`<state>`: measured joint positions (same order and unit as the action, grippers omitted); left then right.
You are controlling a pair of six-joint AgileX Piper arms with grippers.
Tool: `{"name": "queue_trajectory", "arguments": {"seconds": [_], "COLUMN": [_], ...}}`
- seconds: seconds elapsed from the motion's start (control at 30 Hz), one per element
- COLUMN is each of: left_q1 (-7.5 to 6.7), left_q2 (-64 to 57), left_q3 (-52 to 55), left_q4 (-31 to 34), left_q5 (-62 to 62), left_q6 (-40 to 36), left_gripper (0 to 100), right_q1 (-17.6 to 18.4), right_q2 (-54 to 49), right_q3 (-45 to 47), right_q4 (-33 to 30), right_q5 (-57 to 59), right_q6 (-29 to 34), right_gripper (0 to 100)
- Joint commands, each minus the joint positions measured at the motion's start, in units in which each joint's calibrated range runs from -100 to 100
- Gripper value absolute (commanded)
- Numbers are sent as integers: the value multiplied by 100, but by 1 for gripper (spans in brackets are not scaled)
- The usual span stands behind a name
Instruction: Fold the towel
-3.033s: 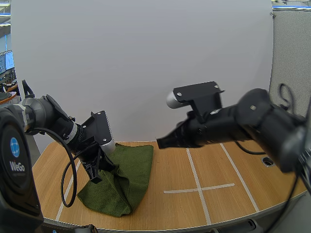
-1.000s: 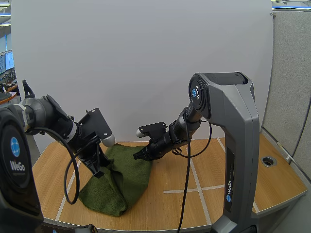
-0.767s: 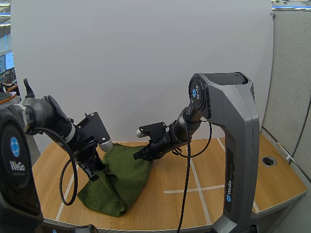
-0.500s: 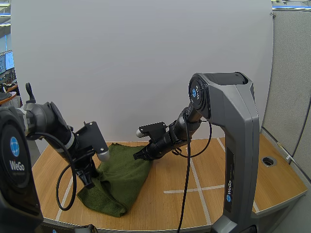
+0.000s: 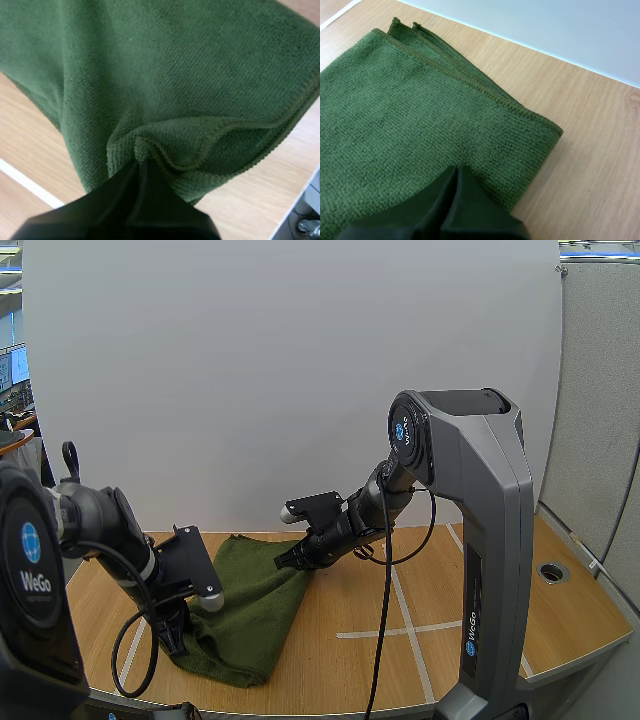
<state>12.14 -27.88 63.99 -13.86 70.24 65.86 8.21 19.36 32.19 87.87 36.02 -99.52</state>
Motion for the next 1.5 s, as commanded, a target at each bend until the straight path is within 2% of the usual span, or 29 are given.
{"name": "queue_trajectory", "arguments": {"seconds": [0.0,0.23,0.4,0.6,0.77,0.83,0.9,0.97,1.13,1.47], "left_q1": [12,12,12,12,12,12,12,12,12,12], "left_q2": [-14,17,210,283,283,272,247,243,243,243], "left_q3": [285,285,285,285,256,196,134,44,-225,-435], "left_q4": [88,191,850,837,860,860,903,1022,1386,1386], "left_q5": [-795,-1027,-1160,-1142,-1082,-1068,-1049,-969,-837,-290], "left_q6": [-58,-177,-723,-794,-847,-972,-1095,-1239,-1631,-1838], "left_gripper": [0,1,14,24,46,62,74,80,80,80], "right_q1": [4,4,4,4,4,4,4,4,4,4], "right_q2": [42,42,42,42,42,42,42,42,42,42], "right_q3": [-1,-1,-1,14,13,13,13,13,13,13], "right_q4": [-8,-18,-18,-16,-31,-55,-65,-65,-65,-65], "right_q5": [-36,-36,-36,-36,-36,-36,-36,-36,-36,-36], "right_q6": [-48,-48,-48,-48,-48,-48,-48,-48,-48,-48], "right_gripper": [0,0,0,0,0,0,0,0,0,0]}}
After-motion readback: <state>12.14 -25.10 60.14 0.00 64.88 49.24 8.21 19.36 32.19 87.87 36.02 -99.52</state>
